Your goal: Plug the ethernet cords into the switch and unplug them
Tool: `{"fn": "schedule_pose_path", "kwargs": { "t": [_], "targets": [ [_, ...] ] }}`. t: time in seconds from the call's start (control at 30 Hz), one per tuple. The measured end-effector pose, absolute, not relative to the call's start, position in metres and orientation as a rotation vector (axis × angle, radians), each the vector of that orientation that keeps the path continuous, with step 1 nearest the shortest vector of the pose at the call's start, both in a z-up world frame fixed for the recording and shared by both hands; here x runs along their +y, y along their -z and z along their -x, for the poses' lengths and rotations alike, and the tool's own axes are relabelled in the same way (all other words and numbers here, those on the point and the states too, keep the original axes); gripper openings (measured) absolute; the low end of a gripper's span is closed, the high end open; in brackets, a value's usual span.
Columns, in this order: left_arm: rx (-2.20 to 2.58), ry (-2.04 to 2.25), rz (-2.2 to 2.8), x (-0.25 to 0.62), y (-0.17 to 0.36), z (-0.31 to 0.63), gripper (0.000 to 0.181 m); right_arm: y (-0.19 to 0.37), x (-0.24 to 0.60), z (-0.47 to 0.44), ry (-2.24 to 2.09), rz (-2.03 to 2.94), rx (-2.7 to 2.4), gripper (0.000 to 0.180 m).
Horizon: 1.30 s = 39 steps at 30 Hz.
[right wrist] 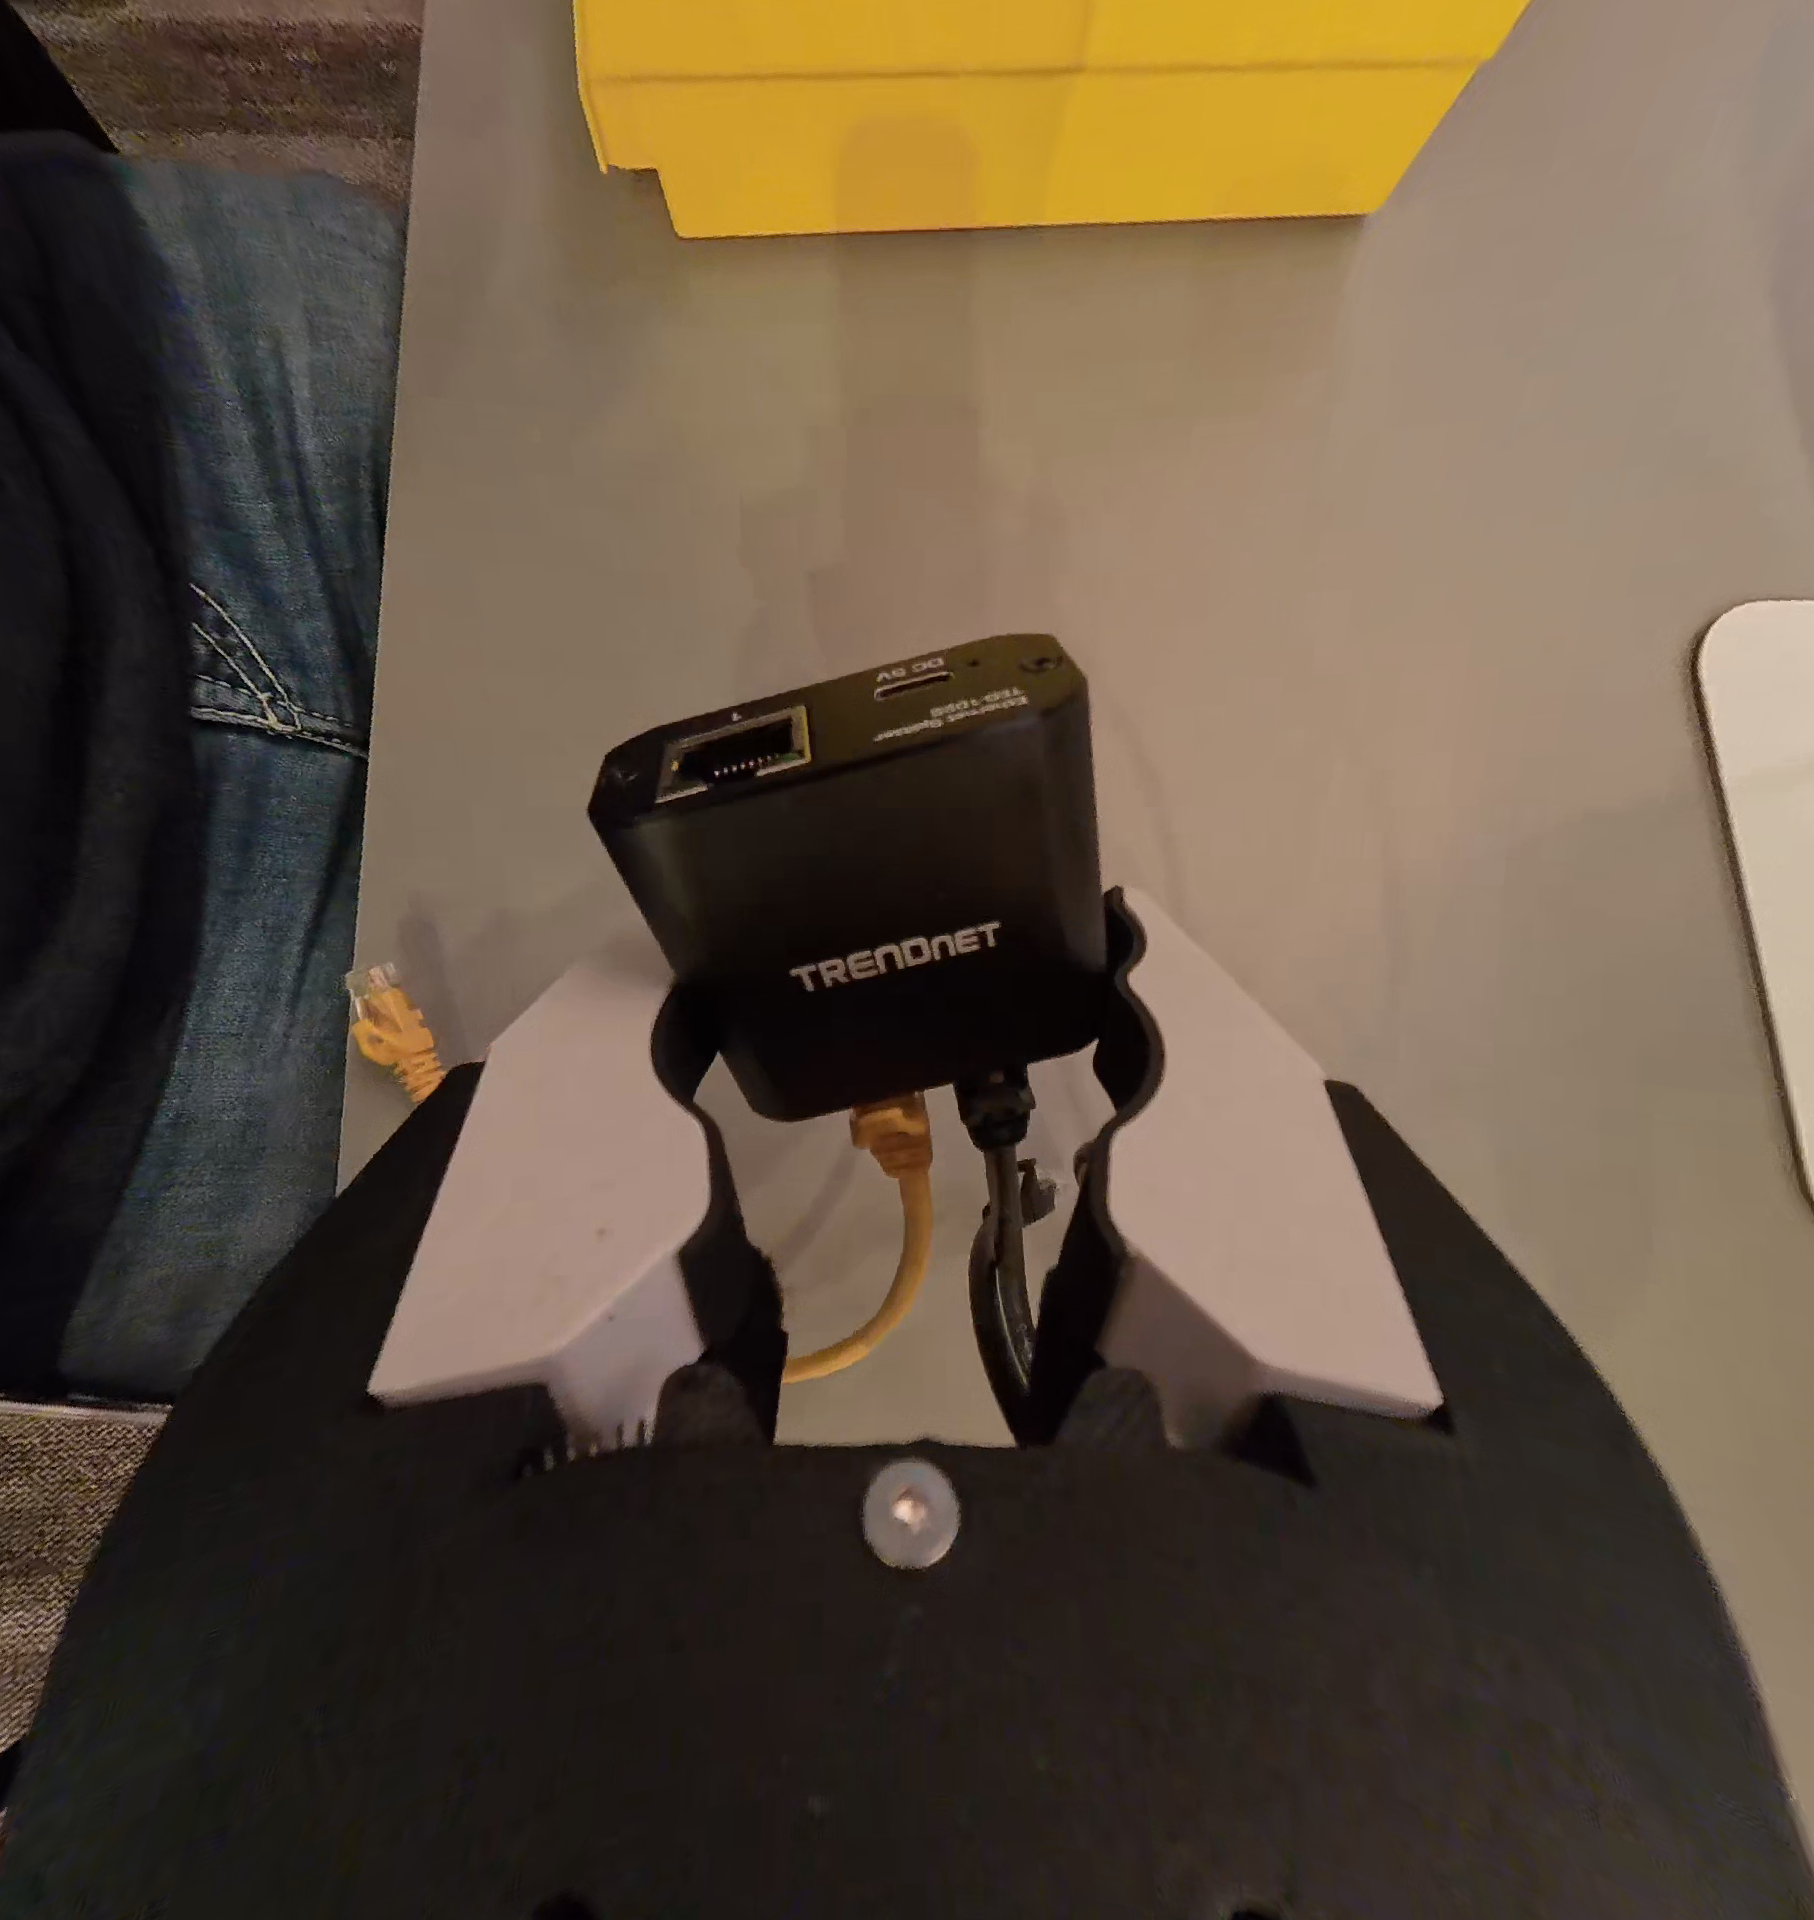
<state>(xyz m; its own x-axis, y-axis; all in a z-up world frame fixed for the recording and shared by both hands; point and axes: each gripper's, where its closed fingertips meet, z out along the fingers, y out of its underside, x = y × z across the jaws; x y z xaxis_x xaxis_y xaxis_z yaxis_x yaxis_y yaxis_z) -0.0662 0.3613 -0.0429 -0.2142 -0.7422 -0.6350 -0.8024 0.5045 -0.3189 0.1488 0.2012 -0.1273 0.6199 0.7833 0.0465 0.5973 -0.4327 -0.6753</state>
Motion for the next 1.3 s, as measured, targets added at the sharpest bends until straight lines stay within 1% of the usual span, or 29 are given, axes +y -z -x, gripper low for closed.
{"fn": "schedule_pose_path", "kwargs": {
  "t": [0.03, 0.13, 0.27, 0.4, 0.5, 0.53, 0.57, 0.6, 0.67, 0.73, 0.87, 0.97, 1.0, 1.07, 1.1, 1.13, 1.2, 1.3],
  "targets": [
    [1.978, -0.095, 1.289, 0.363, 0.047, 0.073, 0.038, 0.128, 0.202, -0.147, -0.367, 2.174, -1.073, 0.074],
    [1.963, 0.089, 1.339, 0.342, 0.054, 0.063, 0.036, 0.128, 0.206, -0.143, -0.36, 2.15, -1.061, 0.073],
    [1.929, 0.426, 1.359, 0.284, 0.059, 0.002, 0.059, 0.127, 0.213, -0.134, -0.302, 2.104, -1.044, 0.074],
    [1.771, 0.796, 1.487, 0.237, 0.063, -0.069, 0.081, 0.132, 0.217, -0.131, -0.18, 2.099, -1.048, 0.074],
    [1.686, 1.138, 1.66, 0.205, 0.074, -0.104, 0.09, 0.135, 0.219, -0.131, -0.073, 2.091, -1.051, 0.074],
    [1.669, 1.191, 1.71, 0.201, 0.08, -0.112, 0.094, 0.134, 0.22, -0.131, -0.04, 2.08, -1.049, 0.074],
    [1.639, 1.246, 1.74, 0.197, 0.082, -0.119, 0.094, 0.134, 0.22, -0.131, -0.014, 2.071, -1.049, 0.074],
    [1.605, 1.301, 1.772, 0.194, 0.084, -0.124, 0.089, 0.134, 0.22, -0.13, 0.014, 2.06, -1.049, 0.074],
    [1.609, 1.389, 1.815, 0.185, 0.091, -0.129, 0.072, 0.133, 0.222, -0.128, 0.077, 2.032, -1.058, 0.073],
    [1.599, 1.481, 1.826, 0.18, 0.093, -0.13, 0.042, 0.13, 0.223, -0.124, 0.096, 1.998, -1.06, 0.074],
    [1.536, 1.681, 1.84, 0.178, 0.086, -0.126, 0.037, 0.118, 0.221, -0.118, 0.044, 1.868, -1.066, 0.073],
    [1.517, 1.873, 1.779, 0.177, 0.075, -0.119, 0.03, 0.097, 0.21, -0.105, -0.154, 1.719, -1.065, 0.069],
    [1.524, 1.901, 1.759, 0.179, 0.074, -0.116, 0.029, 0.089, 0.205, -0.102, -0.23, 1.665, -1.061, 0.065],
    [1.552, 1.927, 1.716, 0.181, 0.074, -0.113, 0.028, 0.08, 0.198, -0.098, -0.335, 1.607, -1.067, 0.067],
    [1.554, 1.962, 1.698, 0.18, 0.073, -0.112, 0.028, 0.079, 0.197, -0.099, -0.343, 1.596, -1.077, 0.064],
    [1.547, 2.01, 1.691, 0.179, 0.073, -0.112, 0.028, 0.077, 0.198, -0.1, -0.344, 1.583, -1.081, 0.057],
    [1.502, 2.071, 1.693, 0.18, 0.073, -0.112, 0.028, 0.078, 0.199, -0.1, -0.309, 1.558, -1.104, 0.057],
    [1.404, 2.159, 1.724, 0.186, 0.072, -0.113, 0.027, 0.084, 0.205, -0.102, -0.122, 1.538, -1.156, 0.063]
  ]
}}
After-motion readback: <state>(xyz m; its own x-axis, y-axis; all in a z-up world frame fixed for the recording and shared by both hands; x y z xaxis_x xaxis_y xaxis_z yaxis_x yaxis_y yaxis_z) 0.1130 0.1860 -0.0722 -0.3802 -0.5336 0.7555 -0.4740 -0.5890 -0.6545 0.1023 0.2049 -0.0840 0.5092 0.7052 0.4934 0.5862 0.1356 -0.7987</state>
